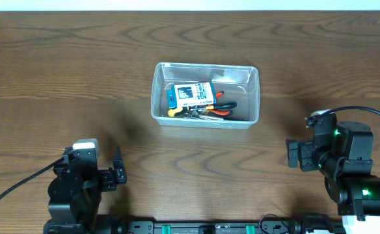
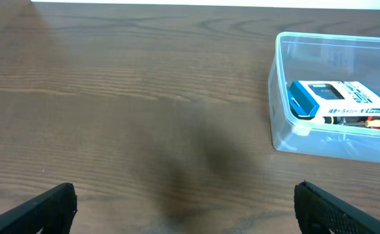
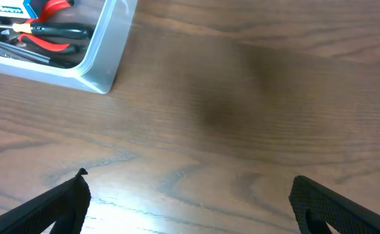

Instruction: Pack container

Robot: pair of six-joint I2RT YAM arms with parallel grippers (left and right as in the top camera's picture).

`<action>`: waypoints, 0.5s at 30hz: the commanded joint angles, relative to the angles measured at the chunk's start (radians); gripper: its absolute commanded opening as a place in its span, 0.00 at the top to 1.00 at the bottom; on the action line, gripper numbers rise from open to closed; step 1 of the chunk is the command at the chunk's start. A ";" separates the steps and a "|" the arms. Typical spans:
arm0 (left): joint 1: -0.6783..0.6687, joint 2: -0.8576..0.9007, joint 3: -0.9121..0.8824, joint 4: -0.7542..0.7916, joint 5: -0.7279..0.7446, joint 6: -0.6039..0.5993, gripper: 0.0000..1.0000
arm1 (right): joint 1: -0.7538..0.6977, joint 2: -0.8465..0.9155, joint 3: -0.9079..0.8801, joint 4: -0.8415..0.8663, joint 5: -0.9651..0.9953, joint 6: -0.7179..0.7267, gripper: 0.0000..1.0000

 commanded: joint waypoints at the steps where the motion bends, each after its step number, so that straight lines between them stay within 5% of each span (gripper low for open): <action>1: -0.004 -0.008 0.000 0.004 0.006 -0.016 0.02 | 0.005 0.000 -0.005 -0.001 0.003 0.014 0.01; 9: -0.004 -0.008 0.000 0.004 0.006 -0.016 0.02 | 0.009 -0.035 -0.005 -0.001 0.034 -0.002 0.01; 15: -0.004 -0.008 0.000 0.004 0.006 -0.016 0.02 | 0.011 -0.283 -0.047 0.055 -0.040 0.011 0.01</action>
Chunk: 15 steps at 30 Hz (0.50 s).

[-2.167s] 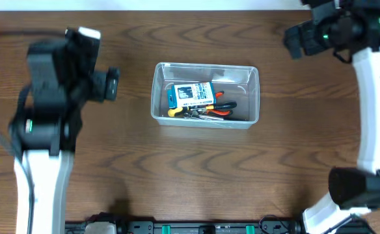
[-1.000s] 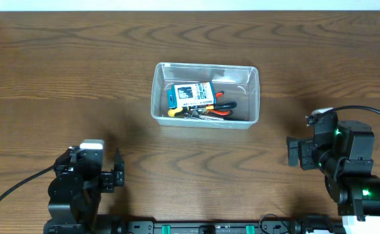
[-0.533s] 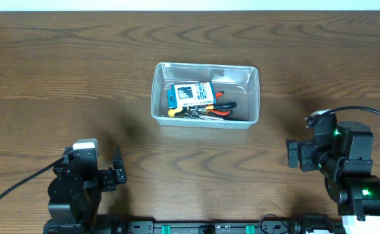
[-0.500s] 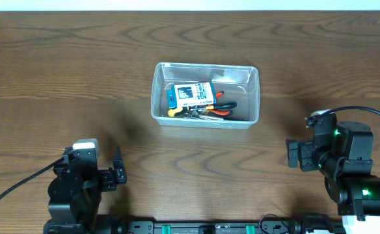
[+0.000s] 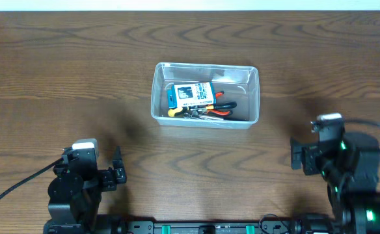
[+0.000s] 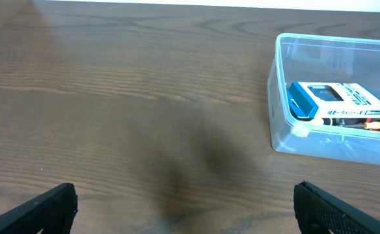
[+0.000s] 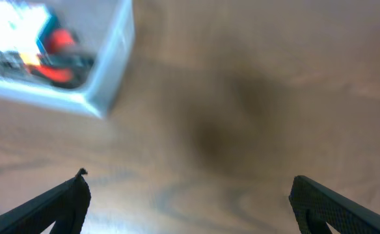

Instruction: Pack container

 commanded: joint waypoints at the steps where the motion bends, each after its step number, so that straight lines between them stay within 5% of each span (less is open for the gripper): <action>1: -0.004 -0.008 0.000 0.004 0.006 -0.005 0.02 | 0.009 -0.170 -0.055 0.037 -0.070 0.011 0.01; 7: -0.004 -0.008 0.000 0.004 0.006 -0.005 0.02 | 0.008 -0.485 -0.289 0.233 -0.099 0.011 0.01; 15: -0.004 -0.008 0.000 0.004 0.006 -0.005 0.02 | 0.051 -0.562 -0.635 0.882 -0.074 -0.001 0.01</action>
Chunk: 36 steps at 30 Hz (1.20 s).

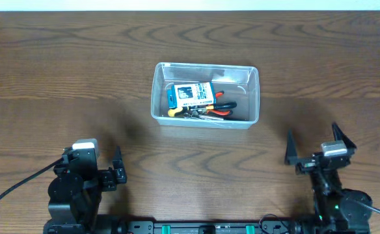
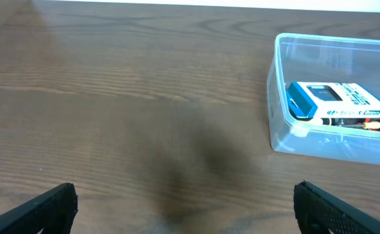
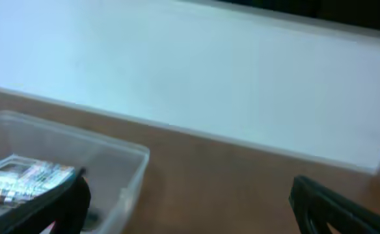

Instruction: Pack container

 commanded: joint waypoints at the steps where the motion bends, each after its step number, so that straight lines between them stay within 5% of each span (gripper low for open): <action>1: -0.004 -0.007 0.001 0.003 0.003 -0.005 0.02 | 0.026 -0.013 -0.118 0.140 0.019 0.000 0.01; 4: -0.004 -0.007 0.001 0.003 0.003 -0.005 0.02 | 0.038 -0.031 -0.202 0.215 0.080 0.013 0.01; 9: -0.004 -0.007 0.001 0.003 0.003 -0.005 0.02 | 0.039 -0.044 -0.209 0.032 0.189 0.105 0.01; 36: -0.004 -0.007 0.001 0.003 0.003 -0.005 0.02 | 0.039 -0.043 -0.209 0.015 0.179 0.124 0.01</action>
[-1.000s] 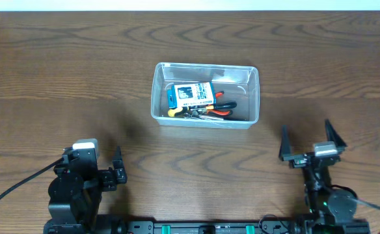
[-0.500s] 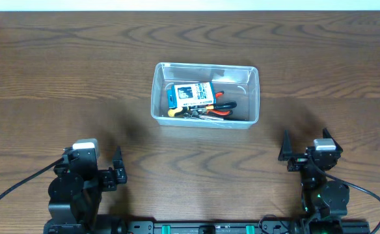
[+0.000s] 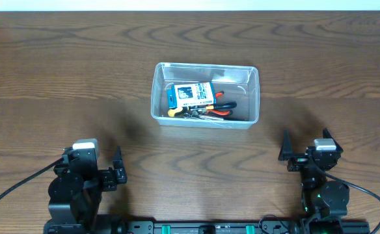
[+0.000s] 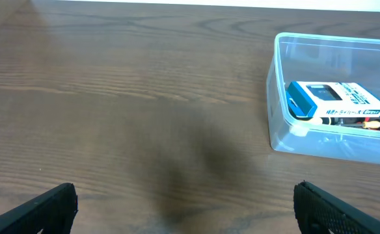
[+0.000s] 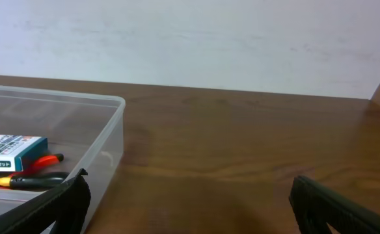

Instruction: Pack container

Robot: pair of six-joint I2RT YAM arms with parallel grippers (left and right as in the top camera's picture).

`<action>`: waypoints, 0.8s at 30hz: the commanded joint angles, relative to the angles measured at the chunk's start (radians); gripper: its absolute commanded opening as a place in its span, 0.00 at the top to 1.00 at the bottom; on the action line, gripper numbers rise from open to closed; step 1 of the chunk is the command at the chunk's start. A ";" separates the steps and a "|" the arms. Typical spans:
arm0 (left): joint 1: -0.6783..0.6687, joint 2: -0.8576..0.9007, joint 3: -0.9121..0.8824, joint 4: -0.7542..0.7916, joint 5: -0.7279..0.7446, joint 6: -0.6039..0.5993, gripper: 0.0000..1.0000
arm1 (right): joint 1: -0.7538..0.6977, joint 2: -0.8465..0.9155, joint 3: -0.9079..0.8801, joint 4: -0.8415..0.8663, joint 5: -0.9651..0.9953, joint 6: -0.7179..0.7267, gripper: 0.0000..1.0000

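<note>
A clear plastic container point(image 3: 252, 97) stands mid-table and holds a blue and white box point(image 3: 190, 95) on top of red-handled pliers point(image 3: 221, 109) and other small tools. The container point(image 4: 276, 97) and the box point(image 4: 330, 97) show at the right of the left wrist view, and the container point(image 5: 108, 149) again at the left of the right wrist view. My left gripper point(image 4: 185, 211) rests low at the front left, open, nothing between its fingers. My right gripper point(image 5: 190, 211) sits low at the front right, open and empty, looking level across the table.
Bare brown wooden tabletop point(image 3: 60, 78) surrounds the container on all sides. A white wall point(image 5: 242, 39) rises behind the table's far edge in the right wrist view. The arm bases sit at the front edge.
My right arm has drawn back a little lower toward the front edge and its camera now looks level at the container's side. The left arm and the container have not moved.
My right gripper stood open, raised beside the container's right end, looking down at the table. Then it was further back and lower, its view swinging up toward the wall. Now it rests folded at the front right. The left arm stayed still throughout.
</note>
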 commanded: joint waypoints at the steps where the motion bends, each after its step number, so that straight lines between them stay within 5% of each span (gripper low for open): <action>1: -0.002 -0.007 0.002 0.004 0.003 -0.005 0.02 | 0.009 -0.010 -0.002 -0.003 0.018 0.017 0.01; 6: -0.002 -0.009 0.002 0.010 -0.015 0.039 0.02 | 0.009 -0.010 -0.002 -0.003 0.018 0.017 0.01; 13: -0.026 -0.153 -0.060 0.064 0.248 0.032 0.02 | 0.009 -0.010 -0.002 -0.003 0.018 0.017 0.01; 24: -0.057 -0.271 -0.382 0.531 0.246 0.111 0.02 | 0.009 -0.010 -0.002 -0.003 0.018 0.017 0.01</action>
